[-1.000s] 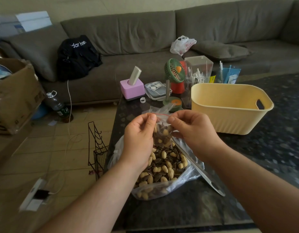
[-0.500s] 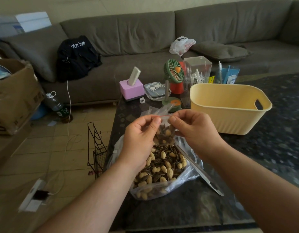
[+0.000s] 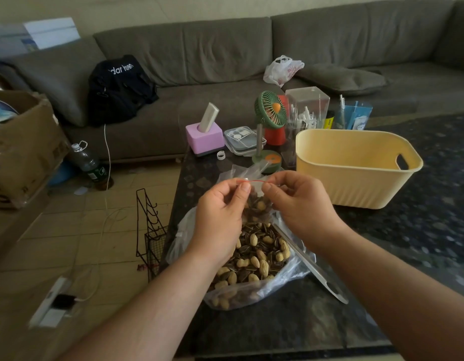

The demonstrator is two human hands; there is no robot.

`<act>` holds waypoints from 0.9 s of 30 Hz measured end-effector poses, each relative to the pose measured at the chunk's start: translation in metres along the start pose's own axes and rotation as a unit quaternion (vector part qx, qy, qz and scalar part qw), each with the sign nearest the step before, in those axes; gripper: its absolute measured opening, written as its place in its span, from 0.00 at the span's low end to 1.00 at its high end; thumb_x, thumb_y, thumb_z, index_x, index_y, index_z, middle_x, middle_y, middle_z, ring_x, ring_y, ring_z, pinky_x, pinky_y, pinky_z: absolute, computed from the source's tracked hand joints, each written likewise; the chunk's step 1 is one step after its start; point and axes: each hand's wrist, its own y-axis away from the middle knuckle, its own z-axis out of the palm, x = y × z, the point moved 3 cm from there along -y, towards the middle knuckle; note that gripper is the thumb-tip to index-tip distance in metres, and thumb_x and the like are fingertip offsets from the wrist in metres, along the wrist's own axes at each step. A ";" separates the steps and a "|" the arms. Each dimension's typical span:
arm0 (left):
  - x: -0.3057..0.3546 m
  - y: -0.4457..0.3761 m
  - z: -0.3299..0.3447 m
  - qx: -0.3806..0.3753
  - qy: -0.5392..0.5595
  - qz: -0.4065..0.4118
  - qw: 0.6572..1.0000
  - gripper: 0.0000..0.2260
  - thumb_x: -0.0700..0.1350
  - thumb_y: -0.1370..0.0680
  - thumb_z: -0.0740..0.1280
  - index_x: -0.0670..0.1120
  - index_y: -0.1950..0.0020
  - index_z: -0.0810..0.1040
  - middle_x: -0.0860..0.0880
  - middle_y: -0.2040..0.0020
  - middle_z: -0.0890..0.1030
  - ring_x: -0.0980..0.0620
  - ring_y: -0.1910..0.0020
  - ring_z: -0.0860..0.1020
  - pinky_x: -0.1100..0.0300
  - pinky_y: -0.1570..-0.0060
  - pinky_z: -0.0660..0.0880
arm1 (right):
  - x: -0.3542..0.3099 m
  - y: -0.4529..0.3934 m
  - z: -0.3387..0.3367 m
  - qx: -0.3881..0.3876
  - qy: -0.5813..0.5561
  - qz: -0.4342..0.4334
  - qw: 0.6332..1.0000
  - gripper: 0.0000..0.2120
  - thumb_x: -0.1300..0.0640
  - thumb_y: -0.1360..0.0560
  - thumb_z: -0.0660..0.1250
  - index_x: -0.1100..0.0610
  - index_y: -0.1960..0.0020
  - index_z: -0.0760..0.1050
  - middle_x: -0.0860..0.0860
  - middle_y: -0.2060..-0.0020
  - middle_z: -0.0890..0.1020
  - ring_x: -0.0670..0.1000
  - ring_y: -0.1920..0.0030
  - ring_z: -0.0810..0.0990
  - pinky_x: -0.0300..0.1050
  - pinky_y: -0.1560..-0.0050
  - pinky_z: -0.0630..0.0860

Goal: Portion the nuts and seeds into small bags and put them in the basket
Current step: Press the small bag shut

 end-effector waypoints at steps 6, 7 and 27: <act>0.004 0.003 0.004 -0.009 0.020 0.007 1.000 0.06 0.45 0.15 0.68 0.49 0.44 0.86 0.49 0.48 0.88 0.51 0.45 0.87 0.56 0.46 0.84 | -0.002 0.001 0.001 -0.026 -0.004 -0.019 0.999 0.02 0.58 0.21 0.72 0.56 0.49 0.84 0.53 0.59 0.88 0.51 0.58 0.88 0.44 0.55 0.86; 0.004 0.004 0.004 -0.010 0.020 0.007 1.000 0.06 0.45 0.15 0.68 0.49 0.44 0.86 0.50 0.48 0.88 0.52 0.45 0.87 0.56 0.45 0.84 | -0.002 0.001 0.001 -0.025 0.002 -0.024 0.999 0.02 0.58 0.20 0.72 0.56 0.49 0.84 0.53 0.59 0.88 0.51 0.57 0.88 0.45 0.54 0.86; 0.007 0.004 0.006 -0.042 0.014 -0.002 0.999 0.07 0.43 0.14 0.67 0.50 0.46 0.85 0.49 0.50 0.88 0.52 0.47 0.87 0.60 0.48 0.82 | -0.003 -0.003 0.000 -0.029 0.081 -0.070 0.994 0.04 0.57 0.21 0.74 0.49 0.53 0.84 0.44 0.58 0.87 0.43 0.56 0.85 0.40 0.53 0.83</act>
